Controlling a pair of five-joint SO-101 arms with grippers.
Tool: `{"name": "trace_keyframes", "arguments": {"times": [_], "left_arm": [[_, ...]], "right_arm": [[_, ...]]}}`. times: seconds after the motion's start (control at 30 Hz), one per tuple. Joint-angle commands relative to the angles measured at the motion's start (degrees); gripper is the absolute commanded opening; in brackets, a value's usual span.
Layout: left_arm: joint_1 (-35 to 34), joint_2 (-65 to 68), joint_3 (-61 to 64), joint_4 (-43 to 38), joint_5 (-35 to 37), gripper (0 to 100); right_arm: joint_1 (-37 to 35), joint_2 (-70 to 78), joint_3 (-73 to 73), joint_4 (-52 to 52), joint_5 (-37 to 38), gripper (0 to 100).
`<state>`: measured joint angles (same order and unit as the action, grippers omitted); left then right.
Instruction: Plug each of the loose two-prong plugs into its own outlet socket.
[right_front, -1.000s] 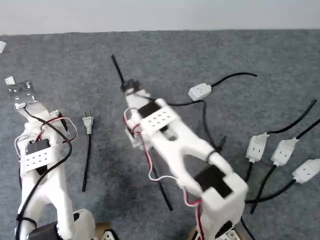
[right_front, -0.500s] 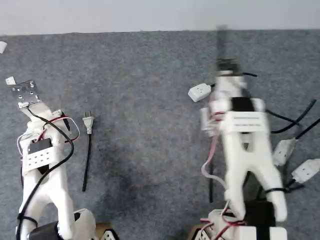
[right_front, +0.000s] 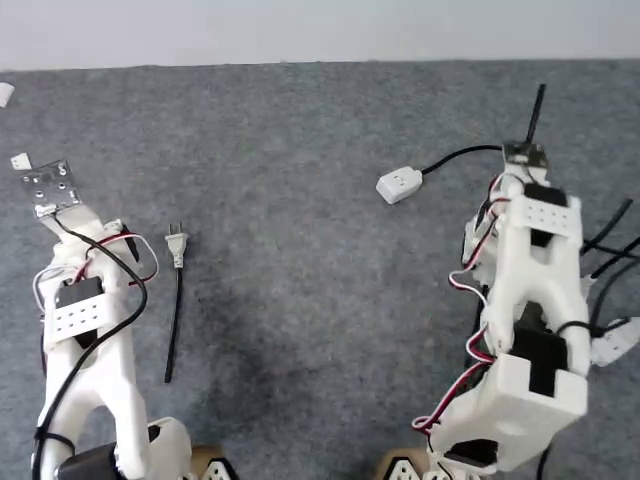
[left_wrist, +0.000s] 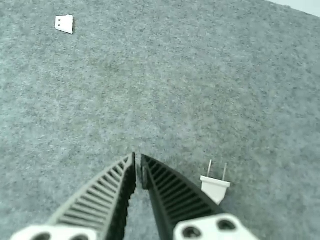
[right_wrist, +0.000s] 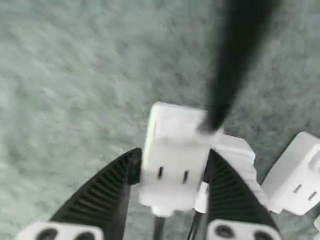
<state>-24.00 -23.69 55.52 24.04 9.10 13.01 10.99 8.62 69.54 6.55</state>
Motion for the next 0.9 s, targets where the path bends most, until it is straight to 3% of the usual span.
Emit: {"name": "trace_keyframes", "arguments": {"times": [0.0, 0.3, 0.6, 0.87], "left_arm": [[0.53, -1.23, -2.51, -1.32, 0.44, 1], [0.53, -1.23, -2.51, -1.32, 0.44, 1], [0.62, -1.14, -2.51, -1.32, 0.44, 1], [0.62, -1.14, -2.51, -1.32, 0.44, 1]], "right_arm": [[-2.59, -1.54, -8.79, 3.56, -5.1, 19.3], [-7.78, 1.63, -21.36, 5.14, -20.92, 19.4], [-14.64, 22.46, -42.11, -1.01, -38.33, 19.5], [-18.68, 40.92, -67.43, -0.57, -39.74, 27.1]]}}
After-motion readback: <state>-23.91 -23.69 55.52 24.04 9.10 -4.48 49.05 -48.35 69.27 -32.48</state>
